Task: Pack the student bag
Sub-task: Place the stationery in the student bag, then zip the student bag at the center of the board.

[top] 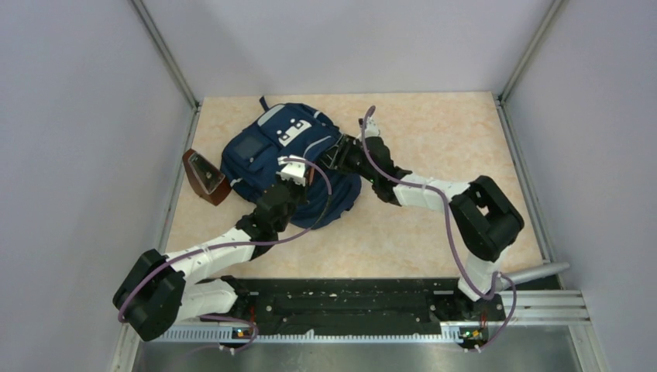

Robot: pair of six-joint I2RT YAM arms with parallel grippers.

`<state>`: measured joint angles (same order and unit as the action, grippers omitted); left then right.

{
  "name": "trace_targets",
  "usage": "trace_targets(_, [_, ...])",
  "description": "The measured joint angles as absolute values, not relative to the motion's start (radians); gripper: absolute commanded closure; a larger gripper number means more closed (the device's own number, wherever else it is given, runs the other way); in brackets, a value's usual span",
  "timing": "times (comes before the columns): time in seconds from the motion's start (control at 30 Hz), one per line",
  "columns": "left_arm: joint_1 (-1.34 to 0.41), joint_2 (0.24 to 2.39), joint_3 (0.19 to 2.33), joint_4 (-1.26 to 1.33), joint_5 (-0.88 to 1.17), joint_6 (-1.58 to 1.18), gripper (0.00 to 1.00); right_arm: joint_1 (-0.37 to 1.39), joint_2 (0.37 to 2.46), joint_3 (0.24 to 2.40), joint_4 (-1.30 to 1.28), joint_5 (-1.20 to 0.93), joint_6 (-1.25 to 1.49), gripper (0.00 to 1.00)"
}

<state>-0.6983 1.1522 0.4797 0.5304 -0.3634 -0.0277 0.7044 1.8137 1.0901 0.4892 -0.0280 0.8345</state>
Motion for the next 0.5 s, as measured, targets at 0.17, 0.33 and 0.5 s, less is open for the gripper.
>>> trace_targets(0.17, [-0.698,1.156,0.480,0.530,-0.356,-0.028,1.00,0.703,1.694,1.016,0.450,0.009,0.773,0.49])
trace_targets(0.33, [-0.698,1.184,0.481,0.523,-0.299,-0.014,0.82,0.683,1.531,0.921,0.388,0.099,0.706,0.39])
trace_targets(0.5, [-0.711,1.222,0.503,0.508,-0.187,-0.010,0.31,0.641,1.351,0.830,0.316,0.203,0.614,0.34])
